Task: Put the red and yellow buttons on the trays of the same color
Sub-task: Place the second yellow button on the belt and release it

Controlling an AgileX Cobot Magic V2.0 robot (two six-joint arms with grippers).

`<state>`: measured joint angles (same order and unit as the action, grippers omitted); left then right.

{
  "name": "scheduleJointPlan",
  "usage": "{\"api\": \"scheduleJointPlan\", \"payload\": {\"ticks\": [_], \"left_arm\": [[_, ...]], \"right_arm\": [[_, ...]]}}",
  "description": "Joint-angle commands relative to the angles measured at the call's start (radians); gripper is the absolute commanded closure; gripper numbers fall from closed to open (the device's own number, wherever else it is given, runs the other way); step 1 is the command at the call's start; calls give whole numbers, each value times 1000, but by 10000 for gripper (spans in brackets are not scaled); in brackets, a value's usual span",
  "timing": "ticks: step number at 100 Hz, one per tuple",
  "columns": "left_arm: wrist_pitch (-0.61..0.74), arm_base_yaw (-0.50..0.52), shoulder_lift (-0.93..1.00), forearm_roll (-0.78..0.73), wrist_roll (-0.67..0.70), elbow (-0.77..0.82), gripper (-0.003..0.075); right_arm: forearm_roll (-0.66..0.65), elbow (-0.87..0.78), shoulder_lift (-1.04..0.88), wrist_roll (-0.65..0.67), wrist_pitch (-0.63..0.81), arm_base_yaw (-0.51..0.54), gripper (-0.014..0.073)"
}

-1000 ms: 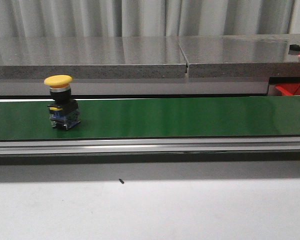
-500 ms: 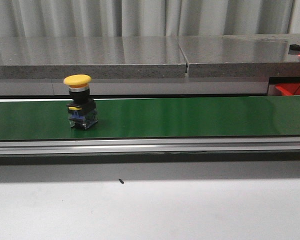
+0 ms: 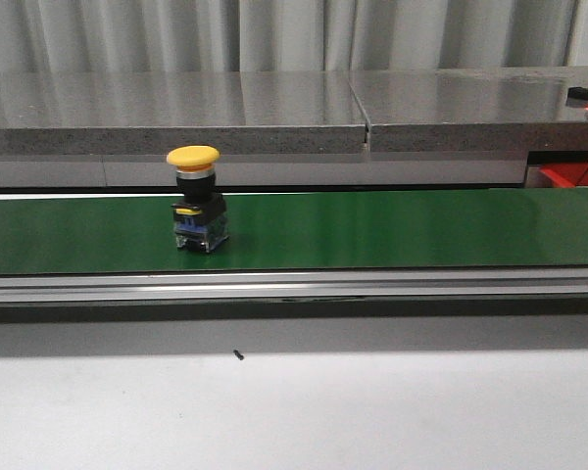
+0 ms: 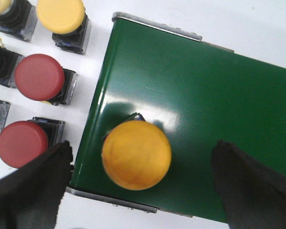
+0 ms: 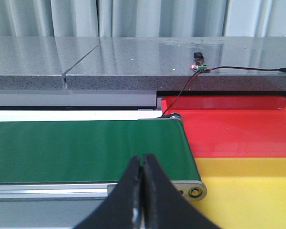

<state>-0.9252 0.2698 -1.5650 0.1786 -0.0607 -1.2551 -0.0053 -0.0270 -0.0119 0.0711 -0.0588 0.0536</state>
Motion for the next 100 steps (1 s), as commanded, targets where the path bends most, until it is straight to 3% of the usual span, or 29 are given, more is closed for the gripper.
{"api": "scheduleJointPlan", "payload": {"ticks": [1,13,20,27,48,100], "left_arm": [[36,-10,82,20,-1,-33,132],[26,-15,157,20,-7,-33,136],[15,-34,207,23,-27,-31,181],[13,-63,251,23,-38,-27,288],[13,-151,341,23,-43,7,736],[51,-396,551,23,-44,283,741]], "right_arm": [[-12,16,-18,-3,74,3,685],[-12,16,-18,-3,74,3,685],[-12,16,-18,-3,74,3,685],[-12,16,-18,-3,74,3,685],[-12,16,-18,-3,74,3,685],[-12,16,-18,-3,74,3,685]]}}
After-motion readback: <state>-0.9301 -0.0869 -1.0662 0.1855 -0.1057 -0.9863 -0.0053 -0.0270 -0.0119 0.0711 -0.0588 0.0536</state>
